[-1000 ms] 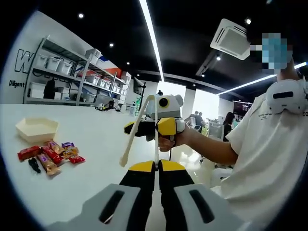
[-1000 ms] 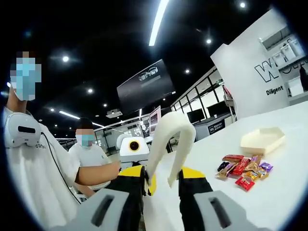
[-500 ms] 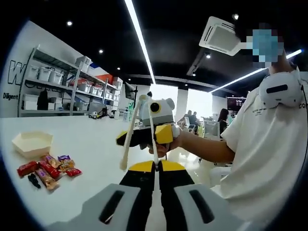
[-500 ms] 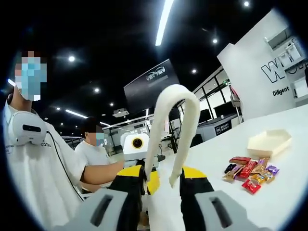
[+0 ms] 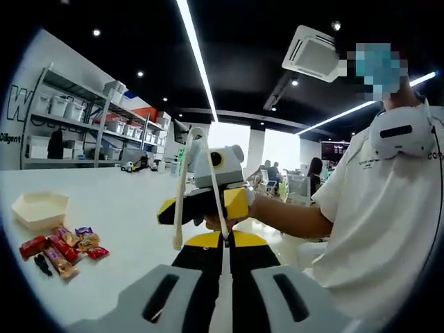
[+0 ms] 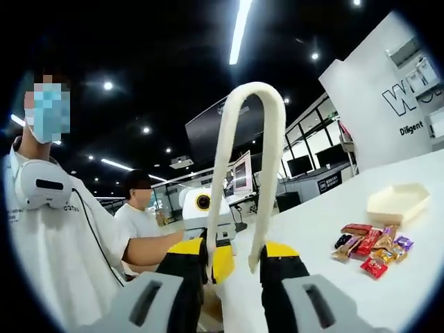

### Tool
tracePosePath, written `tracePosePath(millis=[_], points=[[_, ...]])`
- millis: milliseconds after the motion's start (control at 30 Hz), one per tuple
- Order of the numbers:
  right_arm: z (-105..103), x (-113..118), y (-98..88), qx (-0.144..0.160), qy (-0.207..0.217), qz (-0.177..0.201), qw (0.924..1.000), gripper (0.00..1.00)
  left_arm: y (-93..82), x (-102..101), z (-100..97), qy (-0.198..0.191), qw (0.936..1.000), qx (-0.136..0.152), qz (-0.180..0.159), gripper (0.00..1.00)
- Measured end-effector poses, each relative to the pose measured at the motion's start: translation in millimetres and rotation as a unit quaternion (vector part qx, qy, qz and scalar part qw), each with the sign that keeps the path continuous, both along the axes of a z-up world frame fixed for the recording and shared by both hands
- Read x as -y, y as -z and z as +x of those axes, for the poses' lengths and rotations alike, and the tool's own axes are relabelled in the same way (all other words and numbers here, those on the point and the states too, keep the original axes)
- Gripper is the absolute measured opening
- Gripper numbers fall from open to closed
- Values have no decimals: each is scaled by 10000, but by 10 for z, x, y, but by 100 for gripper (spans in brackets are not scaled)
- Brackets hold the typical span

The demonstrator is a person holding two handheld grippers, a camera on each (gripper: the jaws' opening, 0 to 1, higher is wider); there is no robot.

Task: Place the target food into the container with the food tongs after gripping and lifting it, then release it inside without dropping or visibly crushing the food.

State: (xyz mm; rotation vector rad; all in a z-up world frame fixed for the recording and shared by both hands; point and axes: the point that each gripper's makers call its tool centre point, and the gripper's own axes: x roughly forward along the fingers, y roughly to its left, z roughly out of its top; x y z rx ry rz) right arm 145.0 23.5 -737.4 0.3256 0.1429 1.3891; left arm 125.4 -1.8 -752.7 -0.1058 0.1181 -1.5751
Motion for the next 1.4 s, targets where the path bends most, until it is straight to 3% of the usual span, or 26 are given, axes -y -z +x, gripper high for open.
tracePosePath(millis=[200,433,767,900,1033,1167,1233,1400], points=[[-30,4,7,-170,-93,50,9998,24,-4,20,-34,56,10000,39,62,3],[-33,-6,-12,-116,-95,83,9999,25,-19,54,-51,99,9999,6,62,3],[-24,1,-2,-281,-21,75,9996,19,6,60,22,-111,9999,-60,-19,3],[44,29,14,-293,116,24,9995,19,47,38,100,-320,9991,-256,106,3],[210,132,29,-377,514,-32,9980,20,123,-46,254,-742,9967,-175,281,6],[393,237,97,-387,990,-206,9941,20,221,-166,463,-1290,9905,-202,433,11],[491,286,147,-216,1265,-372,9910,20,255,-196,510,-1447,9882,-160,477,12],[567,276,219,-277,1378,-512,9887,20,325,-297,650,-1896,9804,-158,506,22]])
